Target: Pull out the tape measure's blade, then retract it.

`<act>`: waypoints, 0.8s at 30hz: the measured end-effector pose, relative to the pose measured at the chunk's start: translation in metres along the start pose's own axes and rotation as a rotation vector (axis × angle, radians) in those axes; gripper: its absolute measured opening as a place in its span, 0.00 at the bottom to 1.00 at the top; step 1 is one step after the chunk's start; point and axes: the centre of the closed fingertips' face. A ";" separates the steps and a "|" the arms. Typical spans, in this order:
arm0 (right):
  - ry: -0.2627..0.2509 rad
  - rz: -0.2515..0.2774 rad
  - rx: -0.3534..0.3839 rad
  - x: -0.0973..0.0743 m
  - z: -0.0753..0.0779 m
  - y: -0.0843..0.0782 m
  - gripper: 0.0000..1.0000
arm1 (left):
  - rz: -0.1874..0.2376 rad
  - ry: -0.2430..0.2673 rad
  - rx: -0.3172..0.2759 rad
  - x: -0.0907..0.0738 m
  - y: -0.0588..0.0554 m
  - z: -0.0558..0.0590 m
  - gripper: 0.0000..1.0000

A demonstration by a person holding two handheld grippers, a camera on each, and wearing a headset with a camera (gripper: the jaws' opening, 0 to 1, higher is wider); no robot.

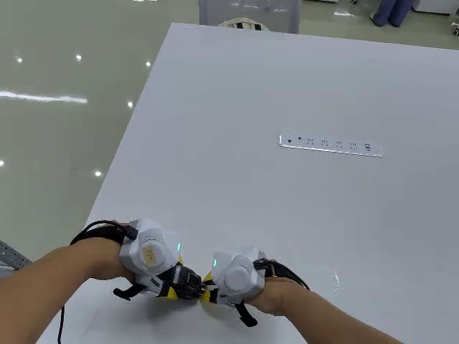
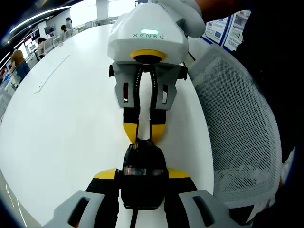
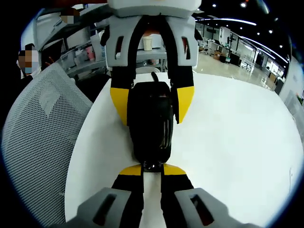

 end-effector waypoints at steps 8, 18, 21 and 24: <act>0.002 -0.004 0.014 -0.002 0.000 -0.002 0.10 | -0.004 -0.006 0.003 0.001 0.000 0.000 0.33; 0.010 -0.013 0.047 -0.007 0.000 -0.007 0.10 | 0.002 -0.004 -0.002 0.001 0.001 0.000 0.33; 0.010 -0.016 0.045 -0.008 -0.001 -0.007 0.11 | 0.002 -0.006 -0.003 0.001 0.001 0.000 0.33; 0.013 -0.016 0.048 -0.009 -0.001 -0.009 0.11 | 0.005 -0.005 -0.005 0.001 0.002 0.000 0.33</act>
Point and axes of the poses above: the centre of the closed fingertips' face, and the gripper's own axes: x roughly forward along the fingers, z roughly to its right, y roughly out of its top, and after that the axes turned 1 degree about -z, right-handed
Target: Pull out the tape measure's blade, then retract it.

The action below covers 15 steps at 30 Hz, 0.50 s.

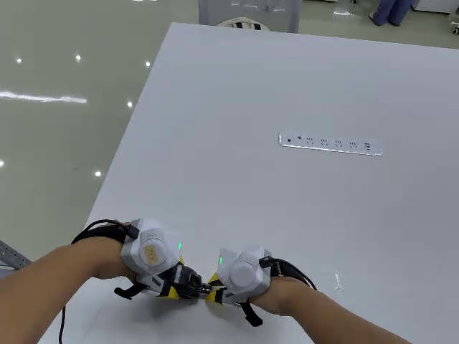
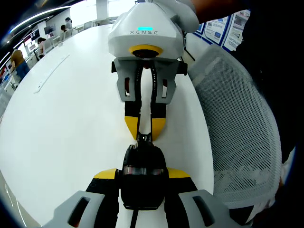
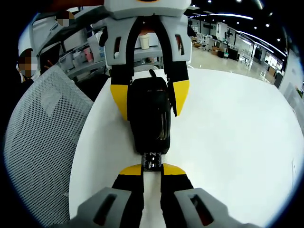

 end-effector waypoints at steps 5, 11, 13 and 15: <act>-0.001 -0.003 -0.006 -0.002 0.001 -0.003 0.11 | 0.004 0.003 -0.007 0.000 0.000 0.000 0.33; -0.001 -0.011 0.015 -0.004 0.003 -0.006 0.11 | 0.003 0.004 -0.015 0.001 0.000 -0.002 0.33; -0.002 -0.016 0.025 -0.004 0.003 -0.006 0.11 | 0.003 0.008 -0.019 0.001 0.000 -0.002 0.34; -0.007 -0.037 0.004 -0.002 0.002 -0.005 0.11 | 0.005 0.013 -0.022 0.001 0.001 -0.002 0.34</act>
Point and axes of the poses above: the centre of the closed fingertips' face, and the gripper's own axes: x roughly forward along the fingers, z roughly to its right, y roughly out of its top, and after that the axes turned 1 degree about -z, right-handed
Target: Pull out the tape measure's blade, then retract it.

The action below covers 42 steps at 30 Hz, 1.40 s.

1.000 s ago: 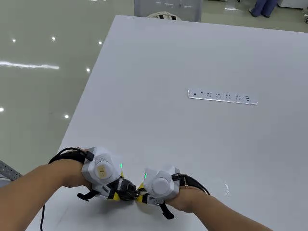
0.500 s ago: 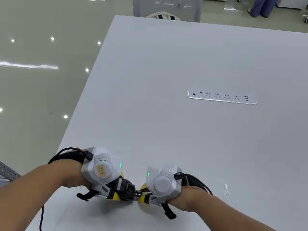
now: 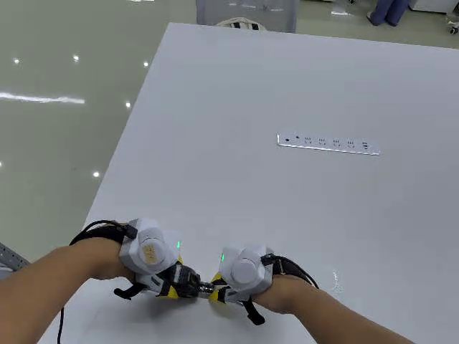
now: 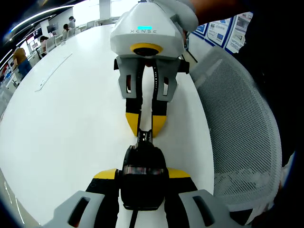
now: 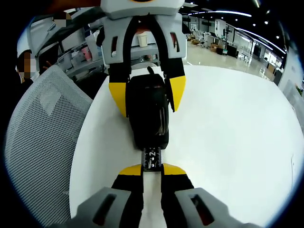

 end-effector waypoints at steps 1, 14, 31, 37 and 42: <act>0.001 -0.005 0.000 0.001 0.000 0.001 0.12 | 0.000 0.002 -0.001 0.000 0.000 0.000 0.34; -0.004 -0.034 -0.040 0.001 0.000 0.000 0.15 | 0.001 0.002 -0.004 0.000 0.000 0.000 0.34; 0.004 0.016 -0.003 0.007 0.000 0.012 0.23 | 0.002 0.000 -0.010 0.000 -0.001 0.001 0.34; -0.006 -0.004 -0.065 0.010 -0.001 0.011 0.16 | 0.001 0.001 -0.013 0.000 -0.001 0.001 0.34; -0.003 -0.008 -0.067 0.011 0.000 0.010 0.15 | 0.002 -0.001 -0.012 0.000 -0.001 0.001 0.34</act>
Point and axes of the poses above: the centre of the closed fingertips' face, and the gripper's own axes: x roughly forward along the fingers, z roughly to its right, y roughly out of its top, and after that the axes turned 1 degree about -z, right-handed
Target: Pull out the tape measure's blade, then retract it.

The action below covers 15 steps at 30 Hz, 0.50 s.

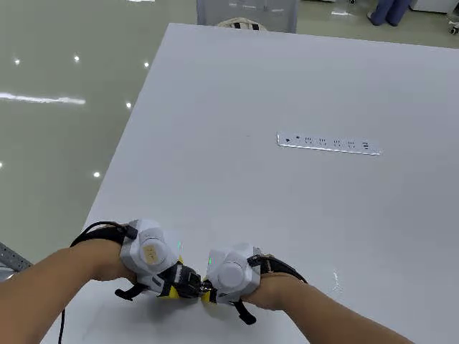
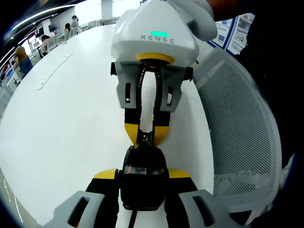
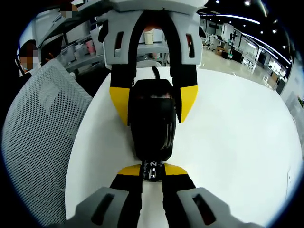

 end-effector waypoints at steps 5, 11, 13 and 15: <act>0.001 0.000 -0.002 -0.001 0.000 0.000 0.14 | 0.005 -0.001 -0.002 0.000 0.001 0.000 0.34; 0.001 0.025 0.006 -0.004 0.000 -0.001 0.14 | 0.008 -0.002 -0.005 -0.001 0.000 0.000 0.34; 0.000 0.062 0.049 -0.005 0.001 0.000 0.14 | 0.009 -0.001 -0.009 -0.001 0.000 0.000 0.34; -0.001 0.069 0.063 -0.006 0.002 -0.002 0.14 | 0.011 0.002 -0.011 -0.001 0.000 -0.001 0.34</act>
Point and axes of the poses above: the centre of the closed fingertips' face, and the gripper's own axes: x roughly forward along the fingers, z roughly to its right, y roughly out of its top, and after that the axes turned 1 degree about -z, right-handed
